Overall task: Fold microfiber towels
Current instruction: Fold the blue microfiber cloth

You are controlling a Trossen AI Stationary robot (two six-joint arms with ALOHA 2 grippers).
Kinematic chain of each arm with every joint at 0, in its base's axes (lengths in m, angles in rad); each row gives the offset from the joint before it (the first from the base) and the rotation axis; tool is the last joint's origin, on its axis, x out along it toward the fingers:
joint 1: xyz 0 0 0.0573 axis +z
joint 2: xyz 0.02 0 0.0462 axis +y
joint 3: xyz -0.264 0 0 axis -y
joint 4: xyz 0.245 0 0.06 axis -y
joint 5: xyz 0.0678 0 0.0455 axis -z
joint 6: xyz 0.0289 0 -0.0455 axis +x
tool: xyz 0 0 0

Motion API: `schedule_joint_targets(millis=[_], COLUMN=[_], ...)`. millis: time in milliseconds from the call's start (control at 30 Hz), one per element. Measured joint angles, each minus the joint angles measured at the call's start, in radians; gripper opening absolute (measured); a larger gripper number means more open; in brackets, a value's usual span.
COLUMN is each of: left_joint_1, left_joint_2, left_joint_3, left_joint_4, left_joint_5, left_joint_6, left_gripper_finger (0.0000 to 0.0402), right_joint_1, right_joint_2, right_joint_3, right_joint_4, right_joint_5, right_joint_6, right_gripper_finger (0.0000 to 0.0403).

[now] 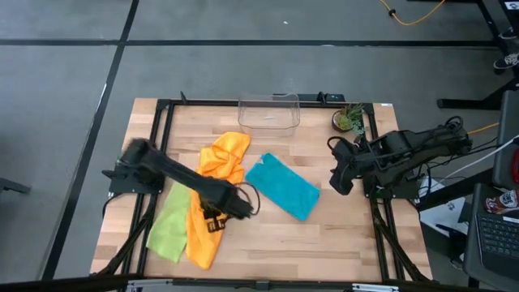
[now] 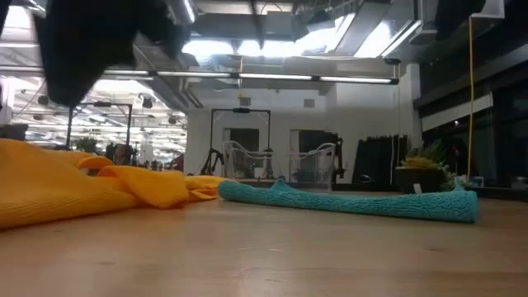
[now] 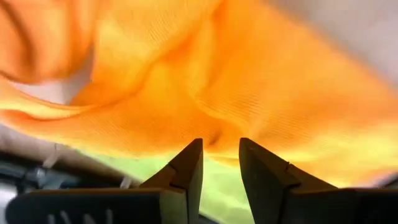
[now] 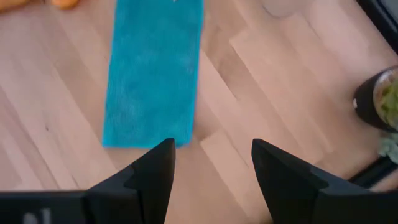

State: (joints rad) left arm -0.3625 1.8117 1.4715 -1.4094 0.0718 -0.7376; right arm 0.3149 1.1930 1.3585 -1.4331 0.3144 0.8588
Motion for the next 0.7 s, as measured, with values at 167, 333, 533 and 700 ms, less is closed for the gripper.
schedule_joint_targets(millis=[167, 333, 533, 700], left_joint_1=[-0.012, -0.049, -0.027, 0.027], left_joint_2=[-0.25, -0.323, -0.173, 0.037], left_joint_3=[0.003, -0.02, -0.116, -0.119], left_joint_4=[0.1, 0.326, 1.039, 1.513], left_joint_5=[-0.257, -0.605, -0.788, -0.757], left_joint_6=[-0.268, -0.472, -0.323, -0.102], left_gripper_finger=[0.0099, 0.0096, 0.0095, 0.0095], right_joint_1=[0.0, 0.0, 0.0, 0.0], right_joint_2=[-0.031, -0.045, -0.046, -0.046], right_joint_3=[0.0, 0.0, 0.0, 0.0], right_joint_4=[-0.038, -0.036, -0.019, -0.011], right_joint_5=[-0.01, -0.012, -0.171, -0.241], right_joint_6=[0.021, 0.015, -0.085, -0.135], right_gripper_finger=[0.0216, 0.0216, 0.0216, 0.0216])
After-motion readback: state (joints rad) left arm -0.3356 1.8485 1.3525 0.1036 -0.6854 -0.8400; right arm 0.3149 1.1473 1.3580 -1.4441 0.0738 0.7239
